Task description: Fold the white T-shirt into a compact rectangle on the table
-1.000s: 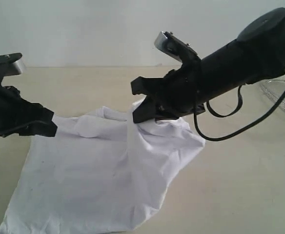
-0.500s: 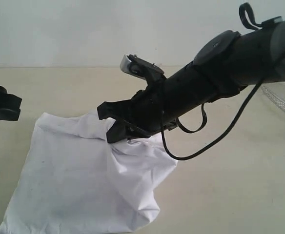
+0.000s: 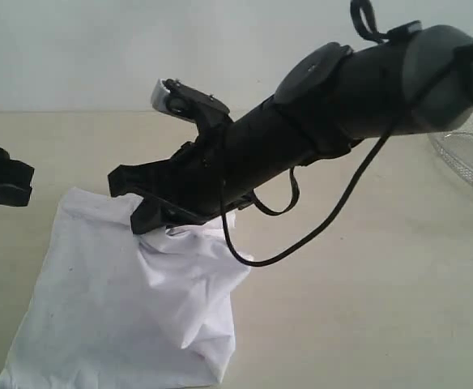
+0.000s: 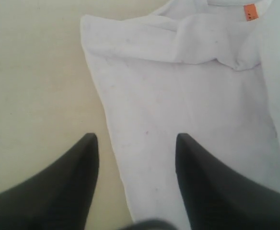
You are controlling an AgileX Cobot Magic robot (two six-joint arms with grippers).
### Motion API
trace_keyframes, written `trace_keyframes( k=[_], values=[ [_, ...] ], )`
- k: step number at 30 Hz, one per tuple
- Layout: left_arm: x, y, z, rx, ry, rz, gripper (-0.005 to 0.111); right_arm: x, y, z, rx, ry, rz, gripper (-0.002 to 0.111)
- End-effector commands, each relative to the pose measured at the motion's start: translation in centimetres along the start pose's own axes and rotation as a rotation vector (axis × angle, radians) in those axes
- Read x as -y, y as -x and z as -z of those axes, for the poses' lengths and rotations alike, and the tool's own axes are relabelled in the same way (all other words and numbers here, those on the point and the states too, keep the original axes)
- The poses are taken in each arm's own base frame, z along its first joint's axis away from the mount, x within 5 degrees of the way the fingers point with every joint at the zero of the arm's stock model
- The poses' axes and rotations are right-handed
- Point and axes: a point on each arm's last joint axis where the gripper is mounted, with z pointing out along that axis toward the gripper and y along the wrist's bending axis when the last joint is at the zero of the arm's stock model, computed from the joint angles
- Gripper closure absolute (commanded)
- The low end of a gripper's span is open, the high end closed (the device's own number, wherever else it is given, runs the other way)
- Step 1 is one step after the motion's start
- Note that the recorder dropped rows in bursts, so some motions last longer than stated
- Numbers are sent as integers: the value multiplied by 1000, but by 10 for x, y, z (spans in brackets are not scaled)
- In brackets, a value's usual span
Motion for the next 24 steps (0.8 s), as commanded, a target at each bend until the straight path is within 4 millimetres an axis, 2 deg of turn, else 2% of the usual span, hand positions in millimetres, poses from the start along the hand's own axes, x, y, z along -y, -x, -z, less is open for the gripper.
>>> trace_keyframes(
  k=[1, 7, 10, 12, 14, 15, 16, 17, 18, 19, 20, 21, 24],
  values=[
    [0, -1, 3, -5, 0, 8, 60, -7, -3, -21, -22, 9, 17, 108],
    [0, -1, 3, -10, 0, 8, 60, -21, -6, -46, -54, 30, 46, 108],
    [1, -1, 3, -15, -1, 8, 60, -18, -9, -55, -53, 11, 34, 108],
    [1, -2, 3, -20, -1, 8, 60, -13, -13, -61, -75, 8, 15, 103],
    [1, -2, 3, -20, -1, 8, 60, -11, -15, -63, -88, 10, 15, 77],
    [1, -2, 3, -21, -1, 8, 60, -11, -15, -64, -91, 12, 30, 50],
    [1, -2, 3, -21, -1, 8, 60, -12, -16, -64, -97, 17, 45, 37],
    [1, -2, 3, -21, -1, 8, 60, -12, -16, -63, -102, 21, 59, 32],
    [1, -2, 3, -21, -1, 8, 60, -12, -17, -63, -106, 24, 68, 35],
    [1, -2, 3, -21, -1, 8, 60, -13, -18, -63, -124, 38, 71, 47],
    [1, -2, 3, -21, -1, 8, 60, -14, -18, -63, -124, 40, 74, 52],
    [1, -2, 3, -21, -1, 8, 60, -16, -19, -61, -133, 51, 91, 63],
    [1, -2, 3, -21, -1, 8, 60, -19, -19, -59, -138, 69, 94, 80]
  ],
)
